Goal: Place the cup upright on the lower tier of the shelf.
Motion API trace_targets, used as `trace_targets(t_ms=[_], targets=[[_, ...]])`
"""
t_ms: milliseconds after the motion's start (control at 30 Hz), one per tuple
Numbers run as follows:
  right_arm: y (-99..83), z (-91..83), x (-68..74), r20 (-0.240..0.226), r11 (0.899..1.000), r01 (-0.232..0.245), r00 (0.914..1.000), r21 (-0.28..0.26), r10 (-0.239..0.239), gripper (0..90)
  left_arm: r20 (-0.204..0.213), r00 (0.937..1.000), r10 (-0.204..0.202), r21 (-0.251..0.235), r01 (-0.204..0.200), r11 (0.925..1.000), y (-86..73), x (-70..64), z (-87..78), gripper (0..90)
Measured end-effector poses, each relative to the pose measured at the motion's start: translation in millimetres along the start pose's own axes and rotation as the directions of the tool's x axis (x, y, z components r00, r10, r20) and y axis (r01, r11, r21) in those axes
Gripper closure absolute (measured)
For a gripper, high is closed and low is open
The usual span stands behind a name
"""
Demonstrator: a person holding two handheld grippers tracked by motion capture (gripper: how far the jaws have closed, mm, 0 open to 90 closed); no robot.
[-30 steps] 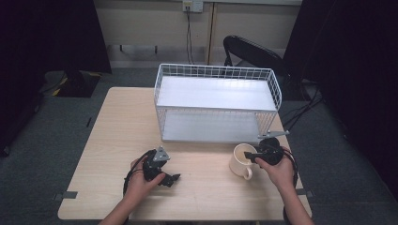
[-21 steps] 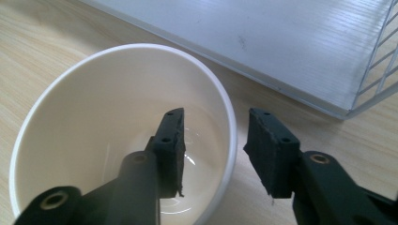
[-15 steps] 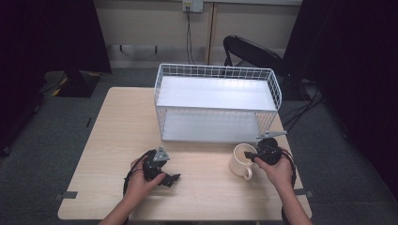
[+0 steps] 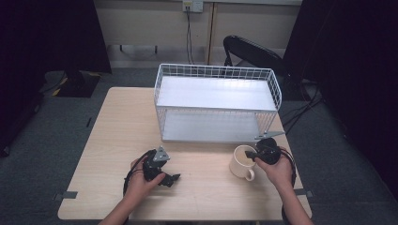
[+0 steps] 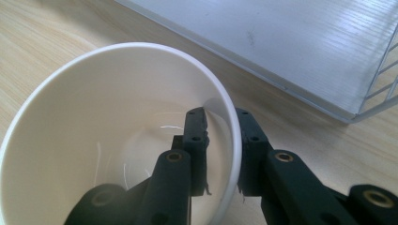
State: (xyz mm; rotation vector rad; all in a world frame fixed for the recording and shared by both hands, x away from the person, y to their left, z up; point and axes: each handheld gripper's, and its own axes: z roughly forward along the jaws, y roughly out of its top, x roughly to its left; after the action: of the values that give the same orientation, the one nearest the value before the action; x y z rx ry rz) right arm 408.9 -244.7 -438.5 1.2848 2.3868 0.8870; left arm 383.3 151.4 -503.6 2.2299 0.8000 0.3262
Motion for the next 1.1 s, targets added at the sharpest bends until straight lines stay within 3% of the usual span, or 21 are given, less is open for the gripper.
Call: trace_targets(t_ms=[267,633,1100], targets=[[-0.6,-7.0,-0.5,0.031,1.000,0.023,0.9993,0.000,-0.023,82.6,0.000,1.0000,0.000,0.001,0.000,1.0000,0.0,0.0,0.0,0.0],[-1.4,-6.7,2.4,0.001,1.000,0.001,1.0000,0.002,-0.001,82.8,0.000,1.0000,0.000,0.000,0.000,1.0000,0.0,0.0,0.0,0.0],[7.8,-11.9,1.7,0.019,0.996,-0.047,0.9986,-0.074,0.049,82.8,0.000,1.0000,0.000,0.000,0.000,1.0000,0.0,0.0,0.0,0.0]])
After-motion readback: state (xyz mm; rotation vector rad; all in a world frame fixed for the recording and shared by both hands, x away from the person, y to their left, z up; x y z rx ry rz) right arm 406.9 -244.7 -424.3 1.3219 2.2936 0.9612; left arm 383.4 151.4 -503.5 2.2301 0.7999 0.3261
